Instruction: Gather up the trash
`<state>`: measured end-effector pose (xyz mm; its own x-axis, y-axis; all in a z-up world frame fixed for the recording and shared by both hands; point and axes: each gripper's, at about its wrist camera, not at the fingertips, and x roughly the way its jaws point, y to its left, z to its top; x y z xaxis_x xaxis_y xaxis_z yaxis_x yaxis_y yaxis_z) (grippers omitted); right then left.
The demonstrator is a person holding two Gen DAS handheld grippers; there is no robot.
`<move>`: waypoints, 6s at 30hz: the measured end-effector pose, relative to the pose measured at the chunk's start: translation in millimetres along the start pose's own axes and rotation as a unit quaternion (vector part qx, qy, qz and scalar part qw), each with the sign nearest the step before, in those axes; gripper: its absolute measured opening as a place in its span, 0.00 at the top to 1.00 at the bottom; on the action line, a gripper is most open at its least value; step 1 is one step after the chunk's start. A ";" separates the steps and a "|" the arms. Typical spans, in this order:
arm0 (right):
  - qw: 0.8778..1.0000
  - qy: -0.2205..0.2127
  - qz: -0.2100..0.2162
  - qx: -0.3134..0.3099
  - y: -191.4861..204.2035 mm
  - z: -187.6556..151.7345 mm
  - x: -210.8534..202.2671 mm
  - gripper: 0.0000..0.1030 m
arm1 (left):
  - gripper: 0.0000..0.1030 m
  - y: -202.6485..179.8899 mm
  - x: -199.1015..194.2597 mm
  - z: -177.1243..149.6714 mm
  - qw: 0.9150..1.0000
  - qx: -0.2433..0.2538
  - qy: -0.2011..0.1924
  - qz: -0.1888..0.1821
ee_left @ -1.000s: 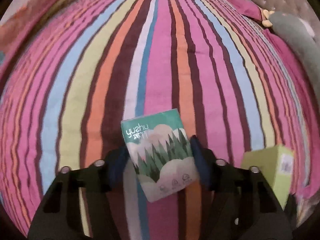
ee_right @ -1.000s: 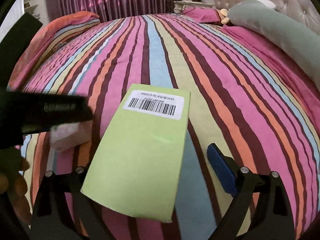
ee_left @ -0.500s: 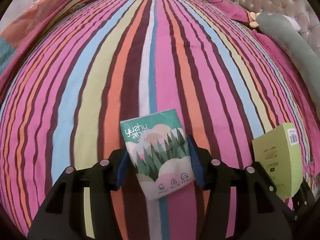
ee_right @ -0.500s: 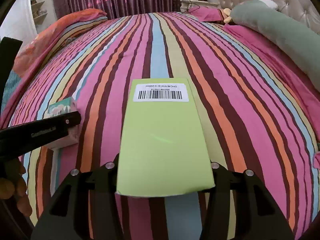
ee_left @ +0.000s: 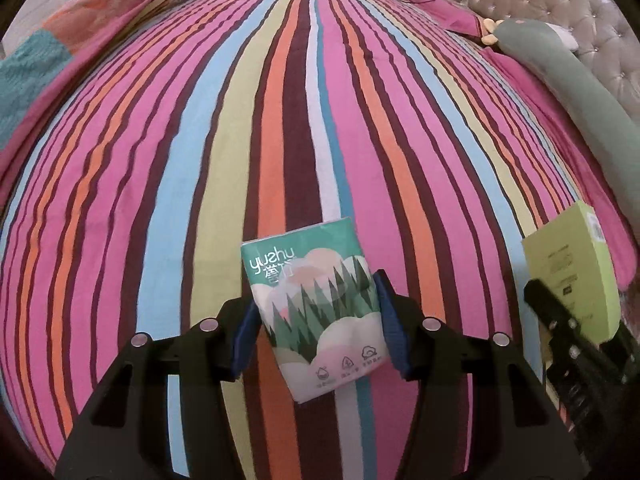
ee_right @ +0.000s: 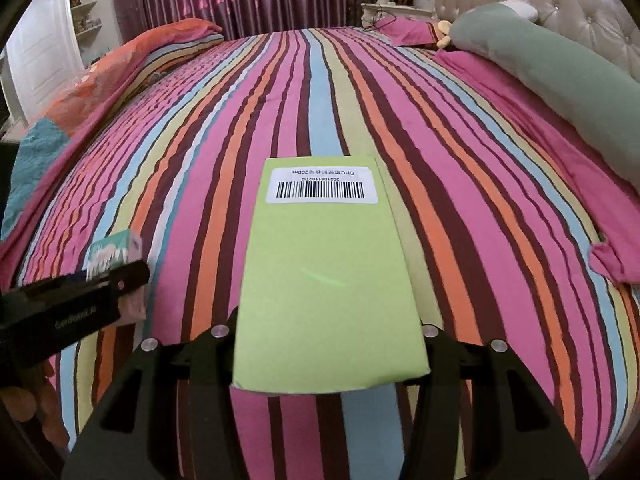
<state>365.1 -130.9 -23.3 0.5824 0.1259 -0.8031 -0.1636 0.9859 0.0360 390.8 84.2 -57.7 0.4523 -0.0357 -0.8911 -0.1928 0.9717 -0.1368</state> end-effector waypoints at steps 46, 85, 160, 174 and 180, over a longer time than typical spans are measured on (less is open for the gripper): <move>0.987 0.121 0.083 0.057 -10.1 -247.6 -139.1 0.55 | 0.49 -4.0 -122.2 -335.4 0.995 0.049 0.077 -0.037; 0.836 0.500 0.073 0.216 -26.3 -376.6 48.7 0.54 | 0.48 3.1 64.7 -416.0 0.904 -0.030 0.426 -0.012; 0.998 -0.035 0.016 0.050 -9.4 -180.7 -198.7 0.09 | 0.20 -21.3 -223.0 -246.8 0.993 0.067 -0.097 0.008; 0.998 -0.039 0.015 0.050 -6.6 -178.0 -200.4 0.09 | 0.20 -21.9 -225.2 -244.7 0.993 0.068 -0.097 0.001; 0.998 -0.040 0.015 0.049 -5.3 -177.7 -201.2 0.09 | 0.20 -21.8 -224.9 -244.5 0.993 0.068 -0.097 0.003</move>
<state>107.3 -181.1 32.4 0.6411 0.1595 -0.7507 -0.1052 0.9872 0.1198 80.4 13.9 39.9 0.6132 0.0033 -0.7899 -0.0826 0.9948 -0.0599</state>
